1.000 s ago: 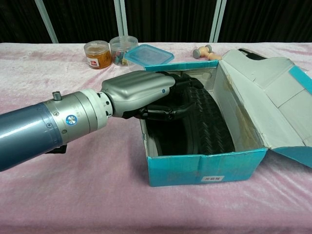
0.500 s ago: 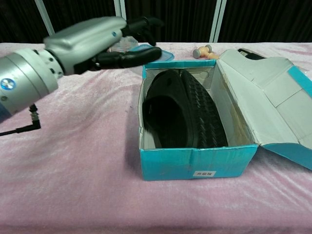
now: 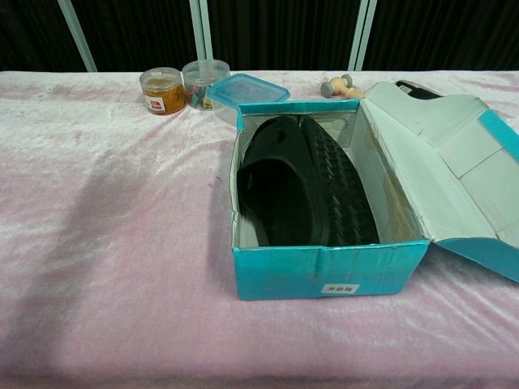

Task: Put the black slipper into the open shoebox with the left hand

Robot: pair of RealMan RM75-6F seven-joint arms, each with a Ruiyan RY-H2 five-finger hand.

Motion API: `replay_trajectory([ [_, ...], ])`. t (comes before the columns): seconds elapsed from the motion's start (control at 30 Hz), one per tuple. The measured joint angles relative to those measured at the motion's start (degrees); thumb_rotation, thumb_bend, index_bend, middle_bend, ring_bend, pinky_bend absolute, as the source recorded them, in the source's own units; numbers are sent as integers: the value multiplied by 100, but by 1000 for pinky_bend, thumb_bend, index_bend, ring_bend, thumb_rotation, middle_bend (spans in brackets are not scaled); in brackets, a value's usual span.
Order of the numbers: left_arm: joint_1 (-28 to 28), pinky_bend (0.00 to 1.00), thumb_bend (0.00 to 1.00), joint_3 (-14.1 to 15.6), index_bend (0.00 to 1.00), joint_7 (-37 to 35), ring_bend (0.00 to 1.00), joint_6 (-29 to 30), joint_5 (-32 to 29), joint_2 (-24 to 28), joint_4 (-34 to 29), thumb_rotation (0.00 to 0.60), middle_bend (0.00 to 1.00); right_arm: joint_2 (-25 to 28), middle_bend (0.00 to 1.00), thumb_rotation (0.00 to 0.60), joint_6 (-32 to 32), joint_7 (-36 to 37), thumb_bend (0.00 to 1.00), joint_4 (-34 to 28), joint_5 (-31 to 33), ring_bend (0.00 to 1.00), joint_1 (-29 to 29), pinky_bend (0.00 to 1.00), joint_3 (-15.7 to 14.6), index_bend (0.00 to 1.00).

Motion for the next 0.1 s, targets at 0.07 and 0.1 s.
replay_trajectory([
  [0.07, 359, 0, 51, 184, 28, -145, 138, 190, -25, 127, 11, 0, 181, -3, 7, 600, -29, -37, 182, -10, 3, 0, 21, 27, 4, 0],
  [0.1, 482, 0, 44, 255, 28, -196, 138, 240, -35, 167, 22, 0, 180, -6, 7, 600, -51, -70, 182, -23, 8, 0, 39, 27, 6, 0],
])
